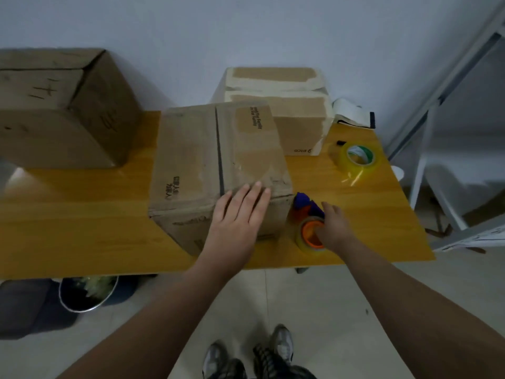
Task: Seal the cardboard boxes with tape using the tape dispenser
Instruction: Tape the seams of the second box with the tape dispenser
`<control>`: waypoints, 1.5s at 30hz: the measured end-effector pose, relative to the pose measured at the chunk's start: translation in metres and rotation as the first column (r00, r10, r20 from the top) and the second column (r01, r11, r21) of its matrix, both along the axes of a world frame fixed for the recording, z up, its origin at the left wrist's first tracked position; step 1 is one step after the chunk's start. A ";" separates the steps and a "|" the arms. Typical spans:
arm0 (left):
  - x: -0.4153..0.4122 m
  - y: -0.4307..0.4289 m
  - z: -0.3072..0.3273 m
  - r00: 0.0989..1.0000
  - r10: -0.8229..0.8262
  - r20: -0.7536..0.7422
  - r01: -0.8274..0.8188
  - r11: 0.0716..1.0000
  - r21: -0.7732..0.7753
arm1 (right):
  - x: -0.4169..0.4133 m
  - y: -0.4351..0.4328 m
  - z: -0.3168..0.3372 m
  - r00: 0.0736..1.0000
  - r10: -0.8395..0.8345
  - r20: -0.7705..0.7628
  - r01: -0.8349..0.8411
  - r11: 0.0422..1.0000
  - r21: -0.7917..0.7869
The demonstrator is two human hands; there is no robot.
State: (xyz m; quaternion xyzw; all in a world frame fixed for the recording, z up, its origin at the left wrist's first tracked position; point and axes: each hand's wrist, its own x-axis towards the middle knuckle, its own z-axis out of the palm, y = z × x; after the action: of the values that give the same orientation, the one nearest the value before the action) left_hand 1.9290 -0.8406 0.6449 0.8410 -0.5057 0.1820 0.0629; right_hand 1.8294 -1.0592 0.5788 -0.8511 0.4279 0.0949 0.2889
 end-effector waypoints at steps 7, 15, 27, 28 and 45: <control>0.003 -0.017 -0.021 0.993 0.029 0.111 -0.019 0.996 -0.089 | 0.004 -0.007 -0.030 0.976 0.095 -0.197 -0.103 0.994 -0.030; 0.019 0.000 -0.017 0.983 -0.149 0.109 0.154 0.987 -0.038 | -0.011 -0.013 -0.012 0.964 -0.123 0.236 0.092 0.986 0.140; 0.029 0.026 0.010 0.993 -0.104 0.059 0.087 0.966 0.242 | -0.021 0.058 0.120 0.500 -0.072 0.863 -0.096 0.986 0.138; 0.026 0.027 0.015 0.993 -0.115 -0.034 0.119 0.972 0.203 | -0.021 0.068 0.126 0.482 -0.061 0.874 -0.121 0.983 0.136; 0.084 0.051 0.021 0.978 0.010 0.208 -0.067 0.961 0.267 | 0.030 0.133 0.095 0.662 -0.137 0.737 0.039 0.988 0.148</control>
State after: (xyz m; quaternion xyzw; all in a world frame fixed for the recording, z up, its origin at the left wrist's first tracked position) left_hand 2.0126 -0.7896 0.6658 0.8281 -0.5132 0.1974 -0.1094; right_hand 1.8590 -0.9264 0.6738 -0.7751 0.3067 -0.2495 0.4929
